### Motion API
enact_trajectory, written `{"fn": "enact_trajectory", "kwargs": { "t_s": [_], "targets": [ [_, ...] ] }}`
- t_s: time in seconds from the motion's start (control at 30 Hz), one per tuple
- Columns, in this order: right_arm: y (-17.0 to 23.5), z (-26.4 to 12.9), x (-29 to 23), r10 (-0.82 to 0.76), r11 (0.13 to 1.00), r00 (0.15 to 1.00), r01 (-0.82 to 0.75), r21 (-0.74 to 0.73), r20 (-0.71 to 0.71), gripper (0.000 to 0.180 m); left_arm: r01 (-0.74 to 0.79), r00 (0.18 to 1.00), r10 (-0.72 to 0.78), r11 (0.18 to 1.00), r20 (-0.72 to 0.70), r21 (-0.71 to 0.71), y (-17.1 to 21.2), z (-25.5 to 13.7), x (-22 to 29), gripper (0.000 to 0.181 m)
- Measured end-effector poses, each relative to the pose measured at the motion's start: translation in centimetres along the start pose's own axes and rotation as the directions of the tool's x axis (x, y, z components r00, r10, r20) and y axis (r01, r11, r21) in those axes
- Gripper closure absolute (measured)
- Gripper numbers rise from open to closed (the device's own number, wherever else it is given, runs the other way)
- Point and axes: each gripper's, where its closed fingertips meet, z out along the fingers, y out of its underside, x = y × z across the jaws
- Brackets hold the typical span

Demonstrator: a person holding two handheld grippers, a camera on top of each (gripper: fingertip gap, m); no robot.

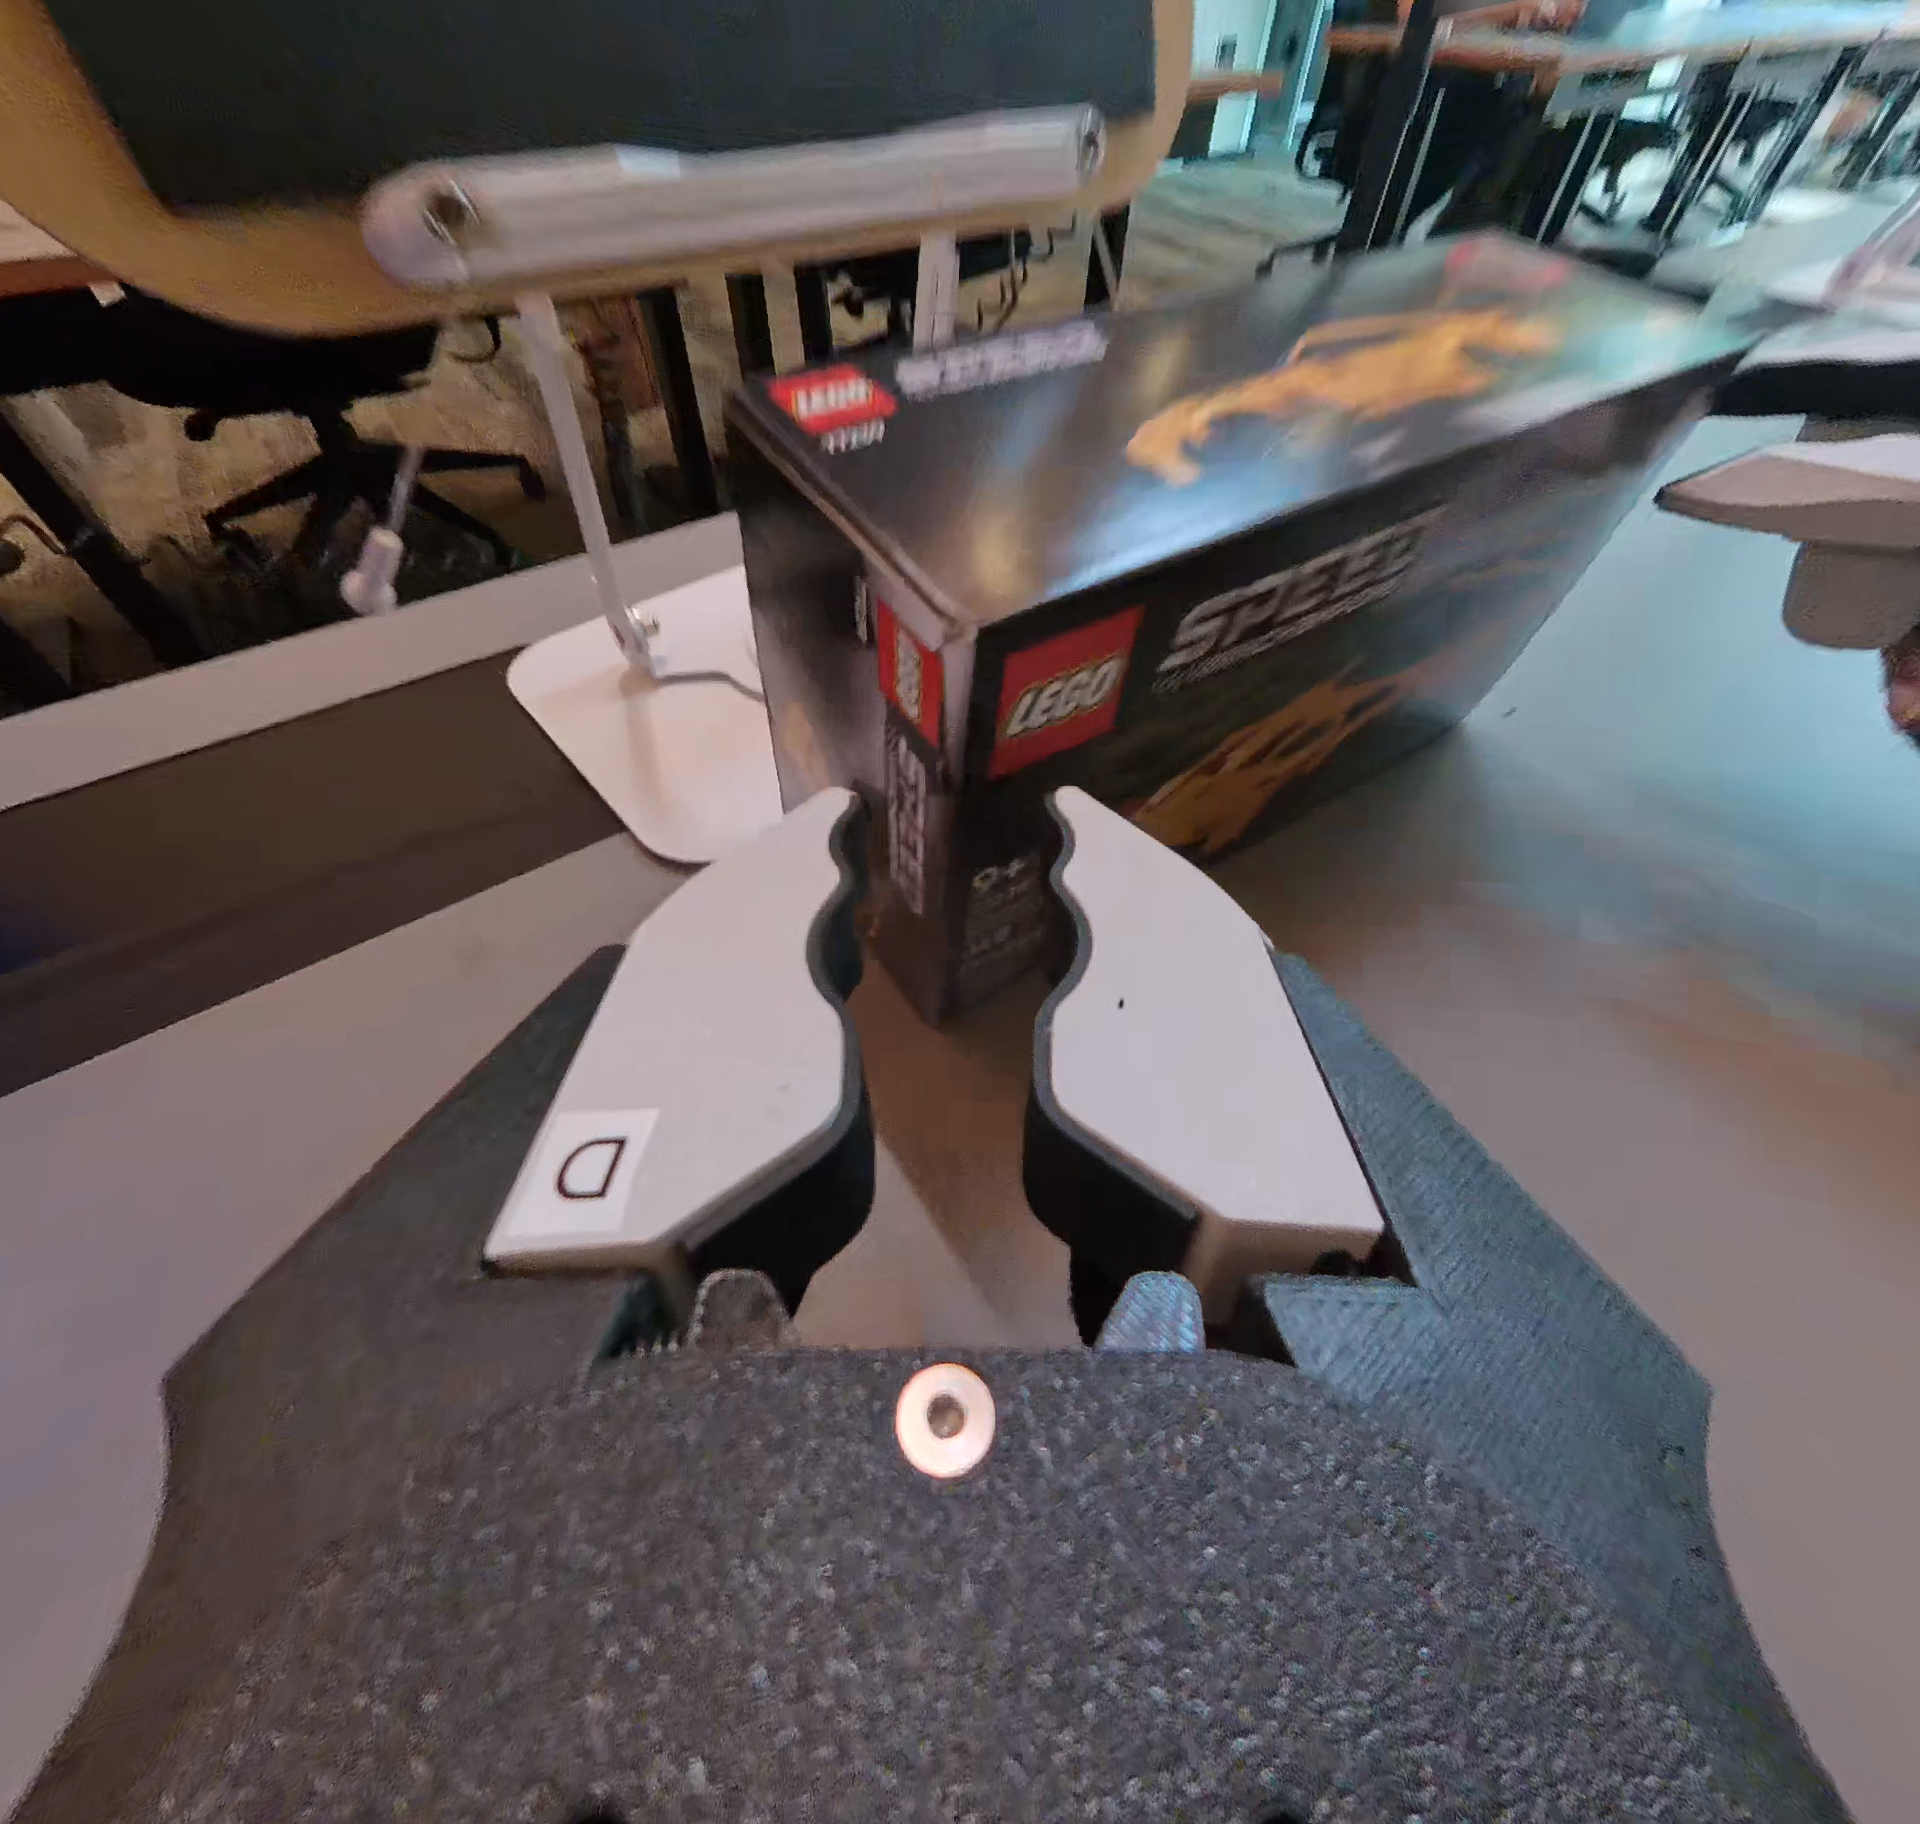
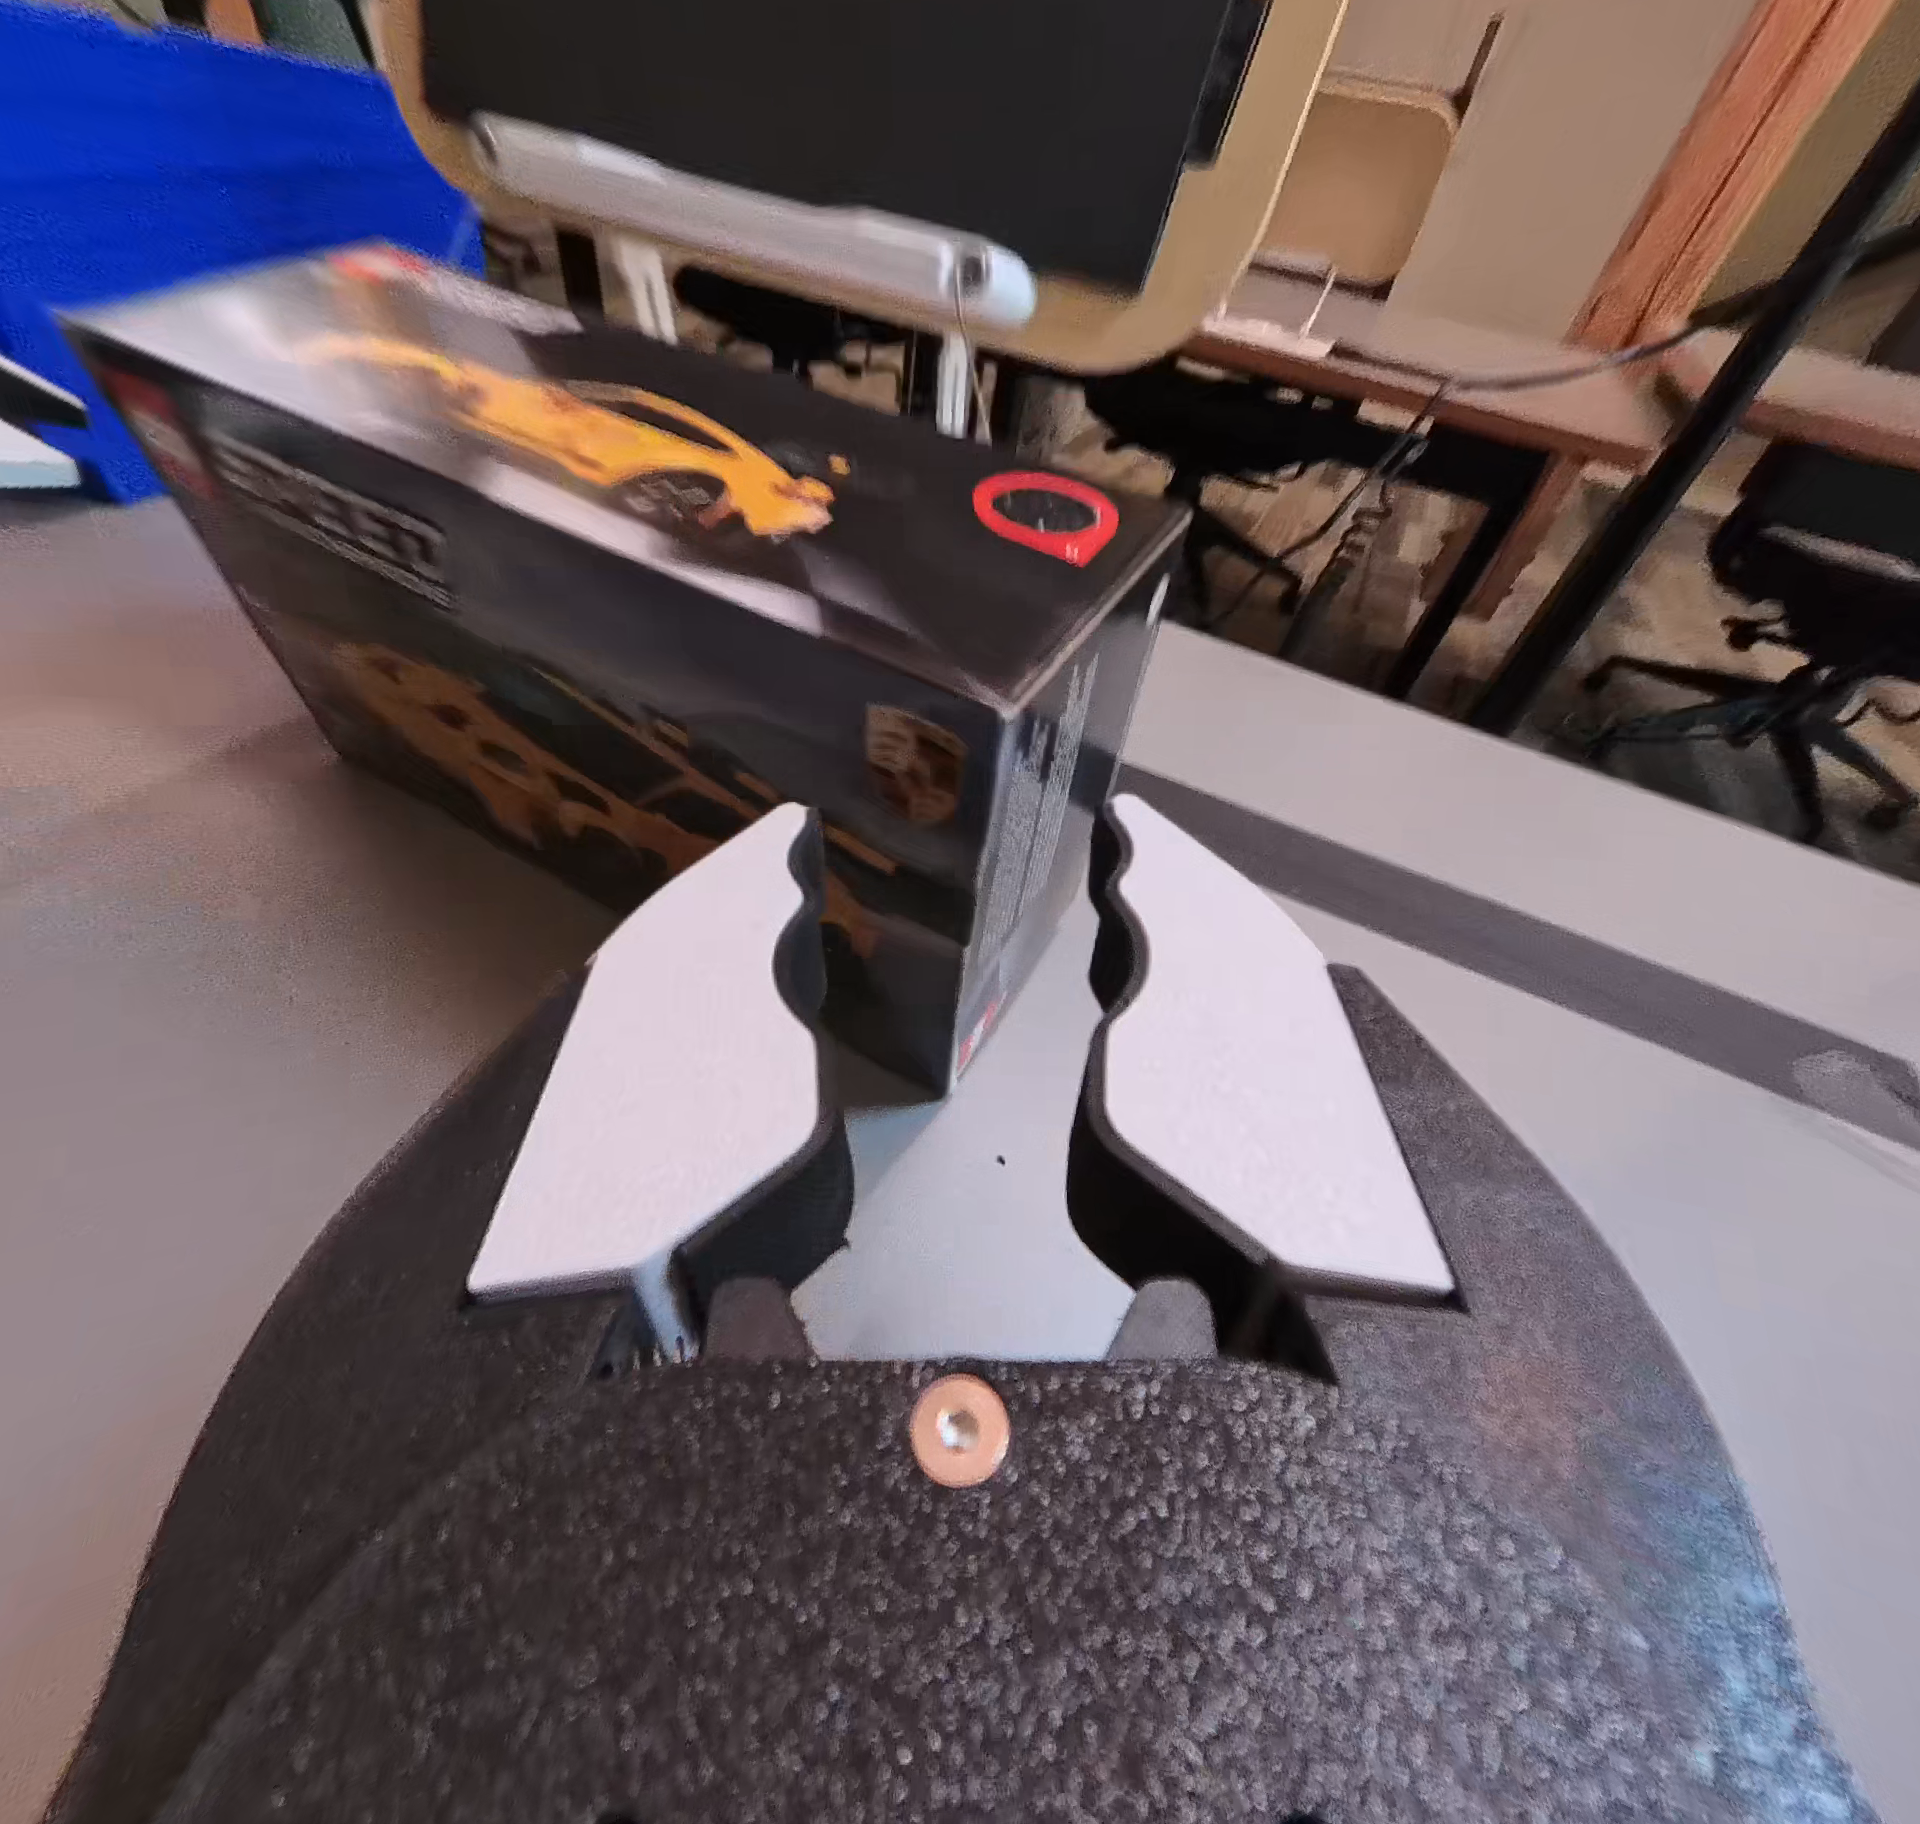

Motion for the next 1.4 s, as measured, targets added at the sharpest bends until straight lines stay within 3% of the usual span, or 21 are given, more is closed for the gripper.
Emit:
{"fn": "enact_trajectory", "kwargs": {
  "t_s": [0.17,0.23,0.33,0.37,0.57,0.67,0.87,1.07,1.4],
  "targets": [
    [-4.8,-5.3,-3.5,0.059,0.996,0.996,-0.063,0.056,0.068,0.136,-0.025,0.999,0.021,0.992,0.034,0.125,-4.2,-7.1,3.4,0.168],
    [-5.6,-7.5,-5.6,0.137,0.989,0.985,-0.143,0.045,0.1,0.147,-0.035,0.998,0.028,0.99,0.052,0.136,-4.8,-9.7,5.5,0.179],
    [-5.2,-10.5,-9.2,0.218,0.974,0.969,-0.224,0.04,0.113,0.178,-0.003,0.999,-0.005,0.988,0.053,0.153,-4.9,-12.2,9.1,0.181],
    [-4.7,-11.2,-10.2,0.216,0.974,0.971,-0.221,0.05,0.1,0.18,-0.001,0.998,-0.009,0.987,0.059,0.161,-4.7,-12.6,10.2,0.181],
    [1.3,-13.0,-13.7,0.162,0.986,0.985,-0.159,0.052,-0.056,0.18,0.03,0.987,-0.055,0.986,0.15,0.165,0.0,-12.7,14.9,0.181],
    [4.5,-13.8,-13.7,0.138,0.99,0.978,-0.137,0.018,-0.154,0.18,0.004,0.98,-0.016,0.998,0.199,0.06,4.3,-11.3,15.9,0.181],
    [4.2,-15.0,-13.8,0.12,0.993,0.967,-0.116,0.03,-0.226,0.18,-0.006,0.968,-0.024,0.993,0.25,0.118,4.6,-13.0,16.9,0.181],
    [4.6,-15.1,-15.6,0.048,0.999,0.971,-0.046,0.012,-0.235,0.18,0.046,0.968,-0.056,0.998,0.245,0.044,6.0,-12.4,16.5,0.181],
    [4.6,-14.1,-15.3,0.05,0.999,0.972,-0.052,-0.004,-0.23,0.18,-0.005,0.971,0.008,1.0,0.238,-0.016,6.2,-10.9,16.9,0.181]
  ]
}}
